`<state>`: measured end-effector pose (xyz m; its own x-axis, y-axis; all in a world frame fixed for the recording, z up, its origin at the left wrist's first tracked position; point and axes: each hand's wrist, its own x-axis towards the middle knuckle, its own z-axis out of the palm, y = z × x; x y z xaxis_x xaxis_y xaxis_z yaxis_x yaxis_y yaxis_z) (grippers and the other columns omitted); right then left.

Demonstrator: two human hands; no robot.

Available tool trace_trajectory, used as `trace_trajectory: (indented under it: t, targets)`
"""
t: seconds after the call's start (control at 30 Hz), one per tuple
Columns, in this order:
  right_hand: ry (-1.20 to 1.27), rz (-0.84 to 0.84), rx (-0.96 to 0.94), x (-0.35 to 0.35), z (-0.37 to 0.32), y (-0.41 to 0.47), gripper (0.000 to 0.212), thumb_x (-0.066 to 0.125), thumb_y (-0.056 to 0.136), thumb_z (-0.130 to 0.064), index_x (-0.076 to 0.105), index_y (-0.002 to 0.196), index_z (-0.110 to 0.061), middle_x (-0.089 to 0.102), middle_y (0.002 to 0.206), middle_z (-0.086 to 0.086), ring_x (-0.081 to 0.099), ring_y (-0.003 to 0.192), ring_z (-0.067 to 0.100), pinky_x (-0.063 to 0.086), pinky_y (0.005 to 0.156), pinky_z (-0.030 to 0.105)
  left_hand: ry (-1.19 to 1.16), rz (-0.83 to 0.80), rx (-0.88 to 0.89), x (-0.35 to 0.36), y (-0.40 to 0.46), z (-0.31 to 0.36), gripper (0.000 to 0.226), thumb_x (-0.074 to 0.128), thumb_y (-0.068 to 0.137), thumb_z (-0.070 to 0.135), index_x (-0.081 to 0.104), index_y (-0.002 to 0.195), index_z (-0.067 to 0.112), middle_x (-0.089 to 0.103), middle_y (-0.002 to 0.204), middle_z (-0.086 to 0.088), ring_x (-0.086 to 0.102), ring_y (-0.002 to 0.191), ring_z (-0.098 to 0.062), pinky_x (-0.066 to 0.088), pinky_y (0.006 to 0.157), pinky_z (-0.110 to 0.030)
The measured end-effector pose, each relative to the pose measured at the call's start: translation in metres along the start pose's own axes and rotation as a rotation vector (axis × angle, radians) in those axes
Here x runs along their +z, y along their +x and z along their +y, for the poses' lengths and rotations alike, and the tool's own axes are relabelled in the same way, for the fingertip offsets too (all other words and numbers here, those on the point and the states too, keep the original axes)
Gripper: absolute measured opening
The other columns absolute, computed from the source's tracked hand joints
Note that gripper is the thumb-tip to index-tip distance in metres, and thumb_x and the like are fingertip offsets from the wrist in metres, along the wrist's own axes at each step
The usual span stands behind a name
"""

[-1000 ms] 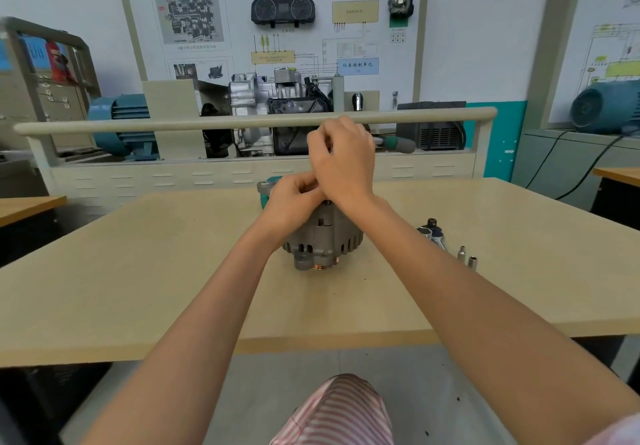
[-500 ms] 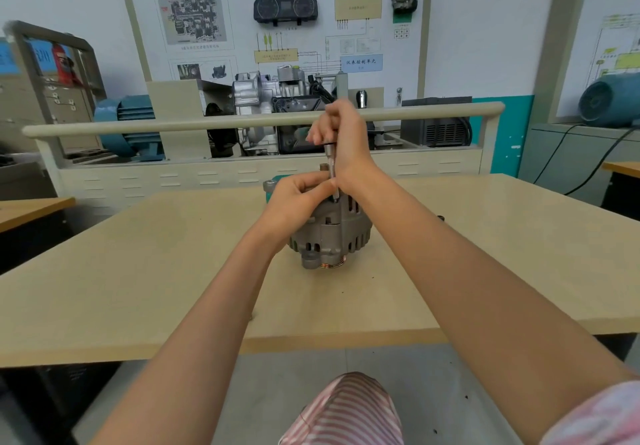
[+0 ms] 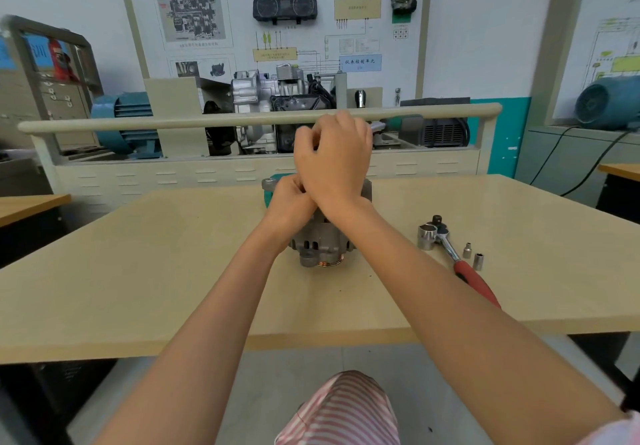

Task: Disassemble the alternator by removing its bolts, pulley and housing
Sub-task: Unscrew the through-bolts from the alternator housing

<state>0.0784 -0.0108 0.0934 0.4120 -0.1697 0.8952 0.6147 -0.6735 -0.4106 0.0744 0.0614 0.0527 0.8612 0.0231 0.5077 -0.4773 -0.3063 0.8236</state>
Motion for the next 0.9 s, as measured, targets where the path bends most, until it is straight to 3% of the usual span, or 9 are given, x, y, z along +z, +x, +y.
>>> trace_trajectory:
  t: [0.1,0.17,0.23,0.37,0.47,0.53,0.63,0.73,0.9]
  targets:
    - [0.433,-0.063,0.111,-0.002,0.0,0.01,0.043,0.042,0.086,-0.017,0.031,0.044,-0.019,0.034,0.048,-0.006,0.036,0.056,0.013,0.034,0.066,0.031,-0.017,-0.014,0.046,0.001,-0.001,0.002,0.041,0.052,0.087,-0.004,0.056,0.058,0.025,0.057,0.045,0.018,0.052,0.045,0.008,0.037,0.044,-0.007]
    - [0.692,-0.134,0.274,-0.004,0.0,0.016,0.05,0.042,0.09,-0.014,0.029,0.042,-0.019,0.031,0.042,-0.004,0.03,0.047,0.012,0.029,0.055,0.028,-0.04,-0.052,0.067,0.001,-0.001,0.001,0.028,0.057,0.091,0.009,0.067,0.074,0.029,0.069,0.065,0.018,0.064,0.066,0.006,0.048,0.057,-0.011]
    - [0.923,-0.221,0.455,-0.006,0.004,0.025,0.056,0.038,0.093,-0.012,0.031,0.038,-0.018,0.036,0.04,-0.001,0.036,0.044,0.013,0.036,0.054,0.025,-0.056,-0.075,0.067,0.001,-0.001,0.0,0.02,0.059,0.091,0.016,0.07,0.087,0.032,0.073,0.08,0.015,0.068,0.081,-0.001,0.053,0.069,-0.017]
    - [1.225,-0.294,0.591,-0.007,0.013,0.033,0.063,0.031,0.095,-0.013,0.033,0.033,-0.019,0.04,0.035,-0.003,0.046,0.039,0.007,0.043,0.073,0.027,-0.09,-0.076,0.071,0.0,0.0,-0.001,0.021,0.06,0.091,0.015,0.071,0.087,0.032,0.073,0.081,0.015,0.068,0.081,0.001,0.051,0.067,-0.012]
    - [1.037,-0.235,0.499,-0.005,0.008,0.024,0.055,0.034,0.095,-0.01,0.039,0.04,-0.013,0.044,0.042,-0.004,0.048,0.047,0.007,0.045,0.069,0.021,-0.083,-0.062,0.077,0.0,-0.002,0.0,0.019,0.06,0.091,0.015,0.071,0.091,0.03,0.074,0.083,0.014,0.069,0.084,-0.002,0.052,0.073,-0.017]
    - [0.724,-0.182,0.302,-0.004,0.008,0.014,0.047,0.038,0.093,-0.009,0.047,0.047,-0.009,0.049,0.052,-0.007,0.049,0.059,0.006,0.042,0.068,0.021,-0.081,-0.065,0.088,0.0,-0.003,0.001,0.025,0.058,0.091,0.008,0.07,0.079,0.026,0.071,0.069,0.016,0.066,0.07,0.004,0.048,0.062,-0.011]
    - [0.143,-0.08,0.023,0.0,0.008,0.002,0.023,0.046,0.089,-0.015,0.058,0.071,-0.004,0.054,0.08,0.002,0.049,0.086,0.018,0.039,0.083,0.031,-0.042,-0.009,0.049,-0.001,-0.002,-0.001,0.042,0.051,0.087,-0.007,0.056,0.056,0.021,0.056,0.042,0.016,0.05,0.043,0.007,0.036,0.046,-0.012]
    - [-0.319,-0.091,-0.037,0.003,0.007,-0.005,0.028,0.045,0.085,-0.026,0.06,0.099,-0.007,0.054,0.102,0.007,0.045,0.103,0.025,0.029,0.103,0.037,-0.014,0.011,0.02,0.0,-0.001,-0.002,0.034,0.048,0.087,-0.007,0.051,0.062,0.016,0.052,0.039,0.017,0.047,0.04,0.009,0.032,0.04,-0.008]
    - [0.054,-0.017,-0.002,0.002,0.002,0.002,0.025,0.049,0.087,-0.019,0.05,0.063,-0.011,0.046,0.074,-0.001,0.044,0.083,0.019,0.034,0.084,0.031,-0.02,0.018,0.038,0.002,-0.003,-0.001,0.044,0.048,0.084,-0.009,0.051,0.052,0.021,0.048,0.036,0.017,0.044,0.038,0.008,0.029,0.039,-0.005]
